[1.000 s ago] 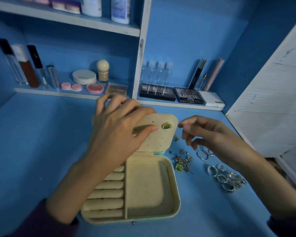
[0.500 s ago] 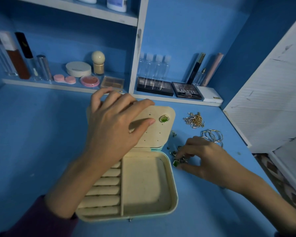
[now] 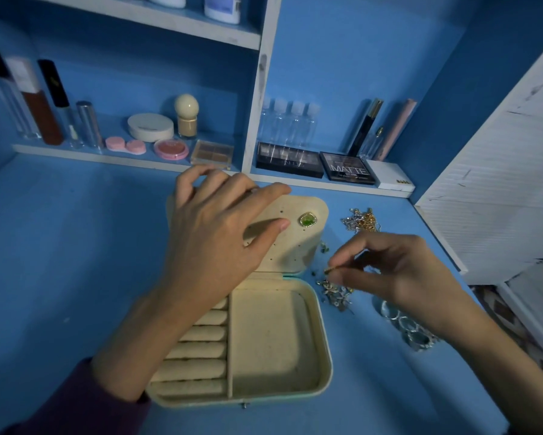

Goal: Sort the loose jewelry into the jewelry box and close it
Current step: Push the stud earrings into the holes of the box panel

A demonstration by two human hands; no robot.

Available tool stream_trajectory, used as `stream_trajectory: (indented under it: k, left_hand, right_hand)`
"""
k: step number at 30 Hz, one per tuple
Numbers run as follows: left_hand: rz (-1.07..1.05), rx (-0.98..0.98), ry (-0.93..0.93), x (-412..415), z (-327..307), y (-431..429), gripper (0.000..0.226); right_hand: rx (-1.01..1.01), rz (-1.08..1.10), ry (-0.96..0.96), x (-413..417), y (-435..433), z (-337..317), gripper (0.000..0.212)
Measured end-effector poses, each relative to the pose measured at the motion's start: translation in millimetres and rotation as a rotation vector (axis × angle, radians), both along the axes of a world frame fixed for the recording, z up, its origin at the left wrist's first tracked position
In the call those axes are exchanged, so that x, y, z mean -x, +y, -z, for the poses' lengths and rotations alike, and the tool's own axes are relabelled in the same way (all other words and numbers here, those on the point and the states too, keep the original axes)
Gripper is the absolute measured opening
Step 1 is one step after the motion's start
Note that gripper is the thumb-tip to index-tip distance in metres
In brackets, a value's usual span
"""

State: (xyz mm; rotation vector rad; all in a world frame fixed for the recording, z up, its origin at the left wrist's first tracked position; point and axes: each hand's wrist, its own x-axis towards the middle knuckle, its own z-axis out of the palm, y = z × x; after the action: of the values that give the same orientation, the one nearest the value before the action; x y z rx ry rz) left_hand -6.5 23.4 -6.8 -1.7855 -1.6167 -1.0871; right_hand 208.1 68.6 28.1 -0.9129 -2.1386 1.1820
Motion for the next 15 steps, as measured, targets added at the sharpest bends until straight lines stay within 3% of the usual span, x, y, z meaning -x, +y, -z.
stream_trajectory:
  k: [3, 9, 15]
  left_hand:
    - [0.006, 0.009, -0.001, -0.3, -1.4, -1.1, 0.032]
    - [0.028, 0.023, -0.020, -1.2, -4.0, -6.1, 0.033]
    - [0.058, 0.013, -0.100, -4.4, -7.4, -9.8, 0.023]
  right_hand:
    - [-0.030, 0.087, 0.195, 15.0, -8.6, -6.3, 0.007]
    - [-0.612, 0.231, 0.108, 42.0, -10.5, 9.8, 0.009]
    - [-0.694, 0.308, 0.125, 54.0, -10.8, 13.4, 0.013]
